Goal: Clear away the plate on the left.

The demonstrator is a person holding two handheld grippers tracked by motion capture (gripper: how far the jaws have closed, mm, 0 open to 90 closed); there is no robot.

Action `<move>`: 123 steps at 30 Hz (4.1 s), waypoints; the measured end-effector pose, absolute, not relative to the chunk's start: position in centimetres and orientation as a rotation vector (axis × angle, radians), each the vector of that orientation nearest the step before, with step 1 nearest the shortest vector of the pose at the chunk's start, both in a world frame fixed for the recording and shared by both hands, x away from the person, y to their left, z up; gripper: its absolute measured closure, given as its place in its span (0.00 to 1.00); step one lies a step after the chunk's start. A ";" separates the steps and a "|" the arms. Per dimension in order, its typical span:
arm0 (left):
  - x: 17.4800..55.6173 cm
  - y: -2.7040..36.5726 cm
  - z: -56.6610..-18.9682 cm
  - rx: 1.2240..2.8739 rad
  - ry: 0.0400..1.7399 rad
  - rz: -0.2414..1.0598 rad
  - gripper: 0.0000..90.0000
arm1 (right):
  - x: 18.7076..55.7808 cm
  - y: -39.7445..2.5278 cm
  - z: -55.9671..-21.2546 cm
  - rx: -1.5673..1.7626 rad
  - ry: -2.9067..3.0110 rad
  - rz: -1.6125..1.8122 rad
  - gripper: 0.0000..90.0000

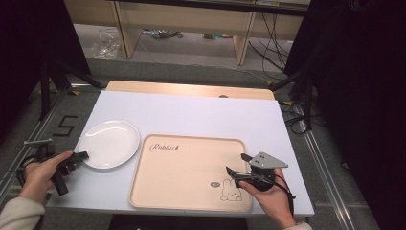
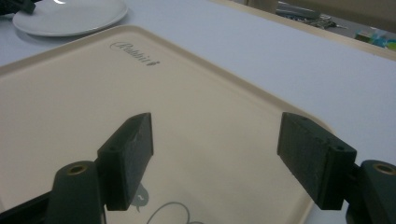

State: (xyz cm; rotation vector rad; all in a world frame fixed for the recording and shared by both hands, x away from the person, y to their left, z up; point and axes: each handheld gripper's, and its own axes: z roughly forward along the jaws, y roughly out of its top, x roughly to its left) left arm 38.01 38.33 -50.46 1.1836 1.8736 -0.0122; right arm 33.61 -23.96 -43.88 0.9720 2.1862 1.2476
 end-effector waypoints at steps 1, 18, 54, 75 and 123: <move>38.0 38.3 -50.6 1.177 1.865 -0.004 0.82 | 33.6 -23.9 -43.9 0.987 2.189 1.248 0.31; 37.5 39.6 -51.8 0.915 1.796 -0.201 0.95 | 34.0 -24.0 -44.0 0.973 2.184 1.243 0.31; 37.1 40.3 -51.0 0.794 1.730 -0.188 0.97 | 34.0 -24.3 -43.9 0.980 2.189 1.238 0.31; 37.5 37.5 -48.5 0.832 1.614 -0.221 0.97 | 34.0 -25.0 -44.0 0.969 2.167 1.262 0.31; 38.3 33.4 -47.5 0.947 1.541 -0.282 0.97 | 33.7 -25.2 -43.9 1.019 2.156 1.248 0.31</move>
